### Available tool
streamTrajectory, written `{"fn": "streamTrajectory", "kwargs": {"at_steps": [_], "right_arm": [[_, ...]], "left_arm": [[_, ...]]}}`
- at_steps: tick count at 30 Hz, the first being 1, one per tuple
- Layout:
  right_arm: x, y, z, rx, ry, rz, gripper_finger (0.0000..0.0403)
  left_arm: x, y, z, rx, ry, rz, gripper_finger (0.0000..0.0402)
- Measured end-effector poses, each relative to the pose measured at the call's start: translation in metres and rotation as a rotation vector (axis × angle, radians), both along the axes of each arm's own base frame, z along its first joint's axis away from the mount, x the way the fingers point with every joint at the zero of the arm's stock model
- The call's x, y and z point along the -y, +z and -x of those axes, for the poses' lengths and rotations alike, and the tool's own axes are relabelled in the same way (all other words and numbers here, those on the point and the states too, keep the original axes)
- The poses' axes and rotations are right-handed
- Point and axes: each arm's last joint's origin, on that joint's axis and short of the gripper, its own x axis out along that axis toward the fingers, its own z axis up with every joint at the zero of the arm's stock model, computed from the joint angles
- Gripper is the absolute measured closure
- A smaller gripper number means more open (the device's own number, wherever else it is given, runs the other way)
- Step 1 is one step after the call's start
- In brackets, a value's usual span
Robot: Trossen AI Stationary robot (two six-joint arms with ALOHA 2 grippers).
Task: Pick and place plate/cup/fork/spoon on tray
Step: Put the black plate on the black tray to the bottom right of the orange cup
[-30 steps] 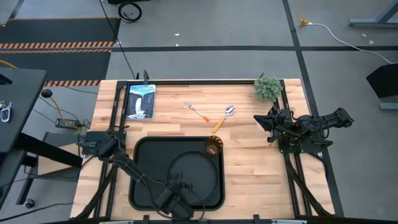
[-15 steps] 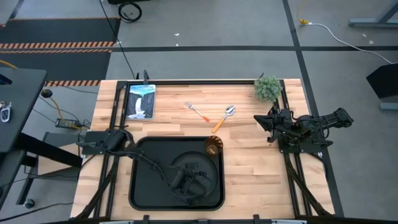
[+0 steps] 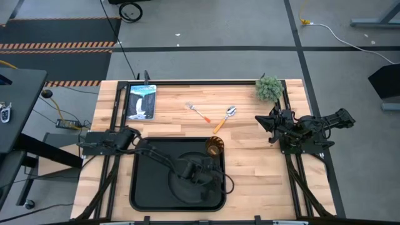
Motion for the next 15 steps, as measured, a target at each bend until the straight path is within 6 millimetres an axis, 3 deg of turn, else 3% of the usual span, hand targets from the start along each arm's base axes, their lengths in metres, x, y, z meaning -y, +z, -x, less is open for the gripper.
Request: {"fn": "streamTrajectory", "kwargs": {"at_steps": [15], "right_arm": [[0.0, 0.0, 0.0, 0.0, -0.001, 0.0, 0.0386]], "left_arm": [[-0.0012, 0.0007, -0.006, 0.049, 0.003, 0.024, 0.0338]]}}
